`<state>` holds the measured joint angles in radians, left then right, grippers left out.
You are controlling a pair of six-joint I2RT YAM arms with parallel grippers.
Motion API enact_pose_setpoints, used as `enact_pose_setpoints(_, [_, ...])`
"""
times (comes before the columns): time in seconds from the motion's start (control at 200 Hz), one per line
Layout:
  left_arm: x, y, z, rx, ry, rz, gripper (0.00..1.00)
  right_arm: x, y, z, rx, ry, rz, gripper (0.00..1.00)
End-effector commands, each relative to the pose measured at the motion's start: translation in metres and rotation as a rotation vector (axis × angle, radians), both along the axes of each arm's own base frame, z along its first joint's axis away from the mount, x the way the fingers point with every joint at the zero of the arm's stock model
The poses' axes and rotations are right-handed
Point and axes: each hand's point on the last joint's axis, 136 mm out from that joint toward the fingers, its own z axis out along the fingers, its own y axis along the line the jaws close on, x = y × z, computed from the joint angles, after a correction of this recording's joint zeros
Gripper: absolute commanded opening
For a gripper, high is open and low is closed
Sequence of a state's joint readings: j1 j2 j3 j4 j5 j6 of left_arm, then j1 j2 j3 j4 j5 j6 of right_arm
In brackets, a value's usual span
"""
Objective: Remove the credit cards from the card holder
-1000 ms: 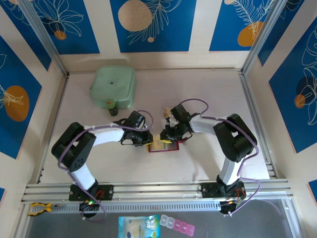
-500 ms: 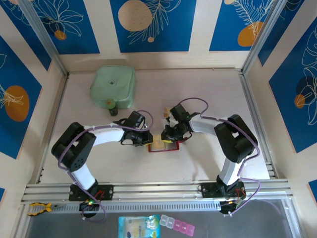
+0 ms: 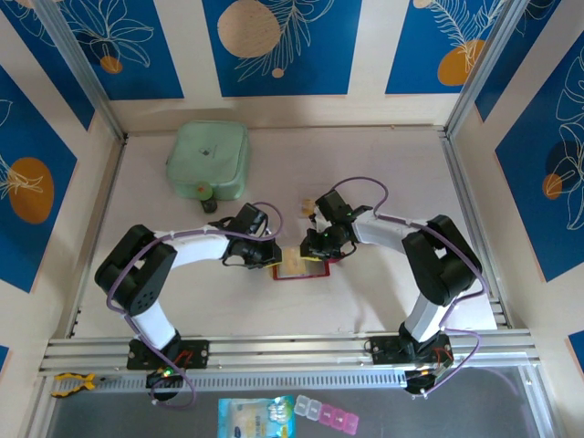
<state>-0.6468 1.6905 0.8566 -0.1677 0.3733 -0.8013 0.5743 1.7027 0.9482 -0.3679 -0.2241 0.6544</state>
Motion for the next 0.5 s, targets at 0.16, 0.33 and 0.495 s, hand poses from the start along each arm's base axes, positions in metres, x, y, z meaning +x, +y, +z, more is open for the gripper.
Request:
enact_pose_setpoints(0.16, [0.007, -0.005, 0.025, -0.013, -0.033, -0.018, 0.15, -0.001, 0.005, 0.008, 0.052, 0.008, 0.012, 0.21])
enact_pose_setpoints(0.33, [0.002, -0.016, 0.027, -0.027, -0.027, -0.042, 0.1, -0.001, 0.004, 0.005, 0.067, 0.018, 0.002, 0.23])
enact_pose_setpoints(0.495, [-0.004, -0.025, 0.015, -0.035, 0.002, -0.054, 0.07, -0.001, 0.003, 0.002, 0.077, 0.03, -0.004, 0.24])
